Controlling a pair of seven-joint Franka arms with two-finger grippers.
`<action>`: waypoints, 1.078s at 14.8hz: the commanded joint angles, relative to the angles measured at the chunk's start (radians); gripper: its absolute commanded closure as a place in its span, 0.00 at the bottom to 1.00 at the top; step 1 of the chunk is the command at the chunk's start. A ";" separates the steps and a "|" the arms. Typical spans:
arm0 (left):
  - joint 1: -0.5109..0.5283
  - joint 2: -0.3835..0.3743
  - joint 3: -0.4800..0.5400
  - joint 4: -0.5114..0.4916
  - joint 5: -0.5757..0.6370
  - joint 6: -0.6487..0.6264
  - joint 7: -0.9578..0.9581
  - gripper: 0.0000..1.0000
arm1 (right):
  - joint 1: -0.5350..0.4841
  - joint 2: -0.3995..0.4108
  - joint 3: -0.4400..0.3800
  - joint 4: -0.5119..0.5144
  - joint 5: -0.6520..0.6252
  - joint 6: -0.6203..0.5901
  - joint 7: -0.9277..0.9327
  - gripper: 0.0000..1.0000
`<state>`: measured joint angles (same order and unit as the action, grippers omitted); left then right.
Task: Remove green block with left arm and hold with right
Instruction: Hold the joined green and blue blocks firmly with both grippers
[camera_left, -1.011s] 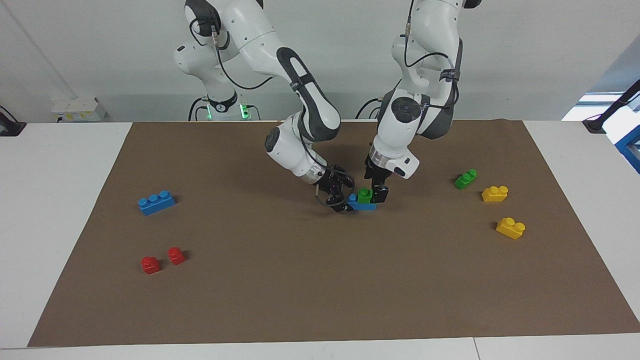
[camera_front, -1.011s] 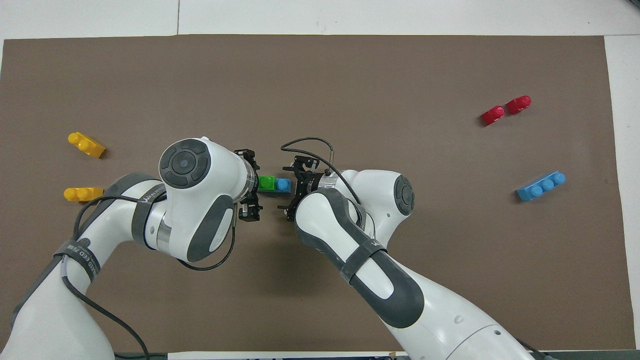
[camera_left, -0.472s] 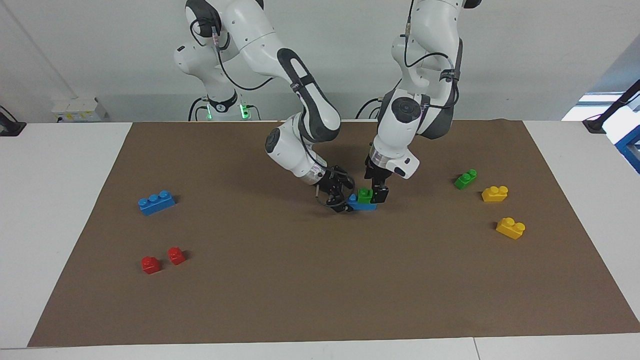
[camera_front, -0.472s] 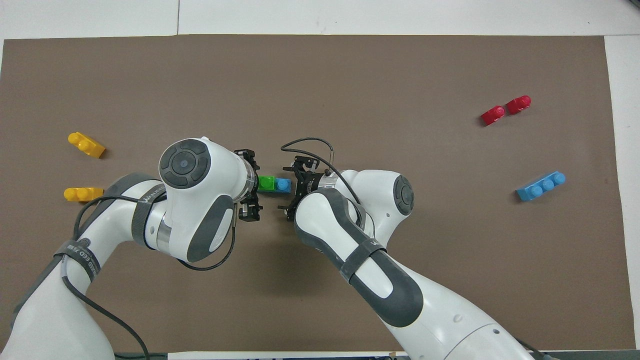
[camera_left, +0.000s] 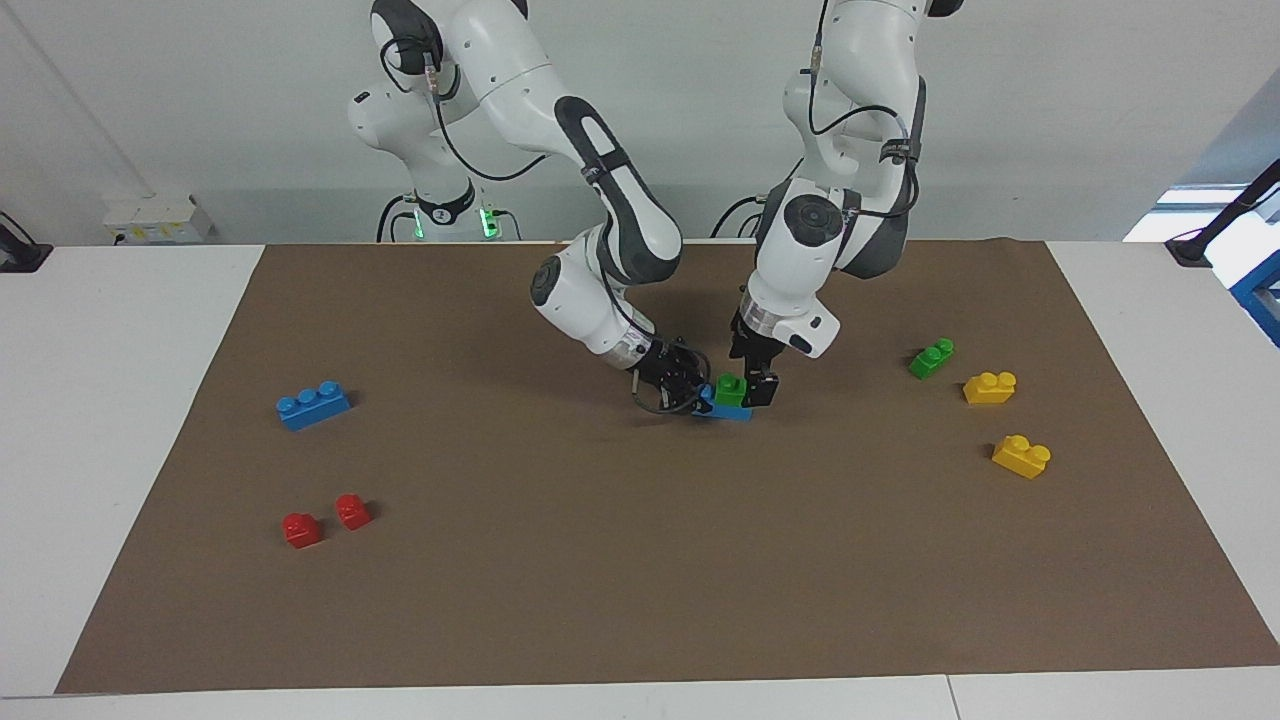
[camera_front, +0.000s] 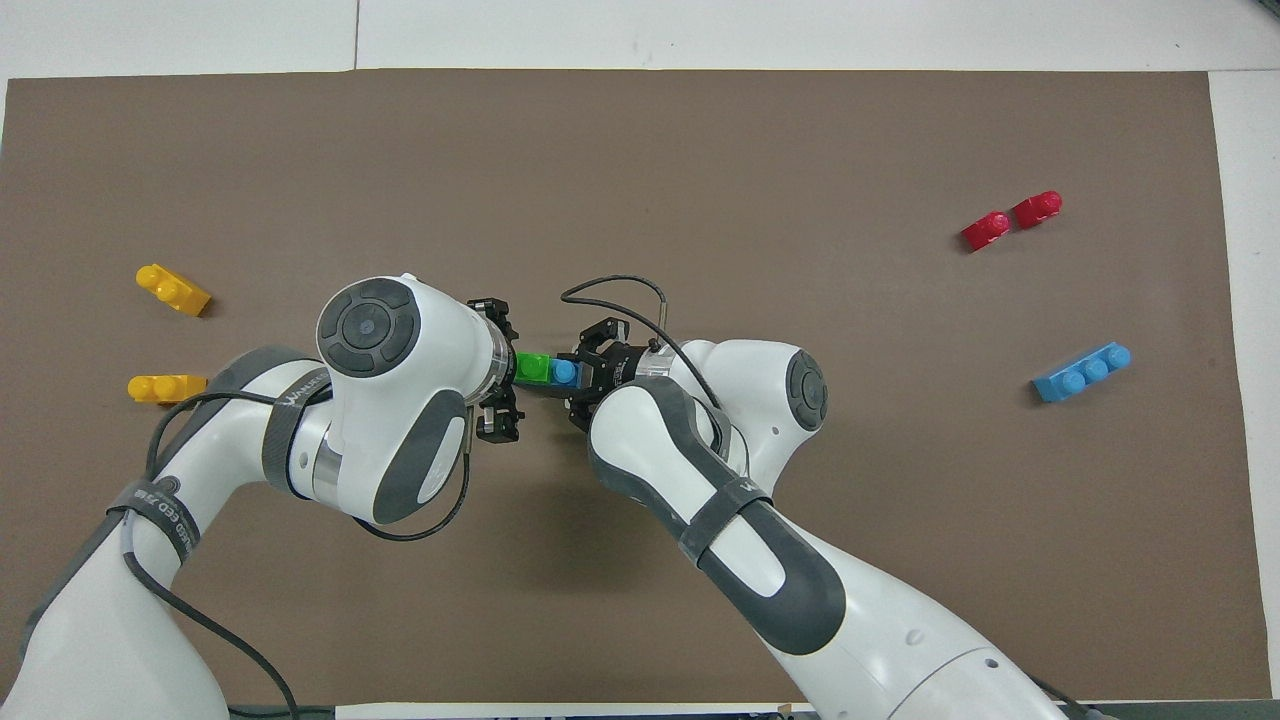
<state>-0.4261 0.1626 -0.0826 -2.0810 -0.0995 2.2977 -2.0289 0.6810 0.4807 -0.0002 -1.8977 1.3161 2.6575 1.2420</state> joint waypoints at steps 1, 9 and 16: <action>-0.013 -0.023 0.014 -0.033 0.015 0.023 -0.019 0.00 | 0.029 0.015 -0.003 0.016 0.025 0.054 -0.049 1.00; -0.017 -0.026 0.014 -0.062 0.047 0.017 -0.017 0.00 | 0.028 0.015 -0.003 0.016 0.028 0.058 -0.045 1.00; -0.013 -0.022 0.012 -0.048 0.057 0.026 -0.011 0.89 | 0.032 0.016 -0.003 0.014 0.028 0.062 -0.047 1.00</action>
<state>-0.4264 0.1618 -0.0805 -2.1145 -0.0601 2.3145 -2.0289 0.7057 0.4811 -0.0002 -1.8974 1.3161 2.6942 1.2261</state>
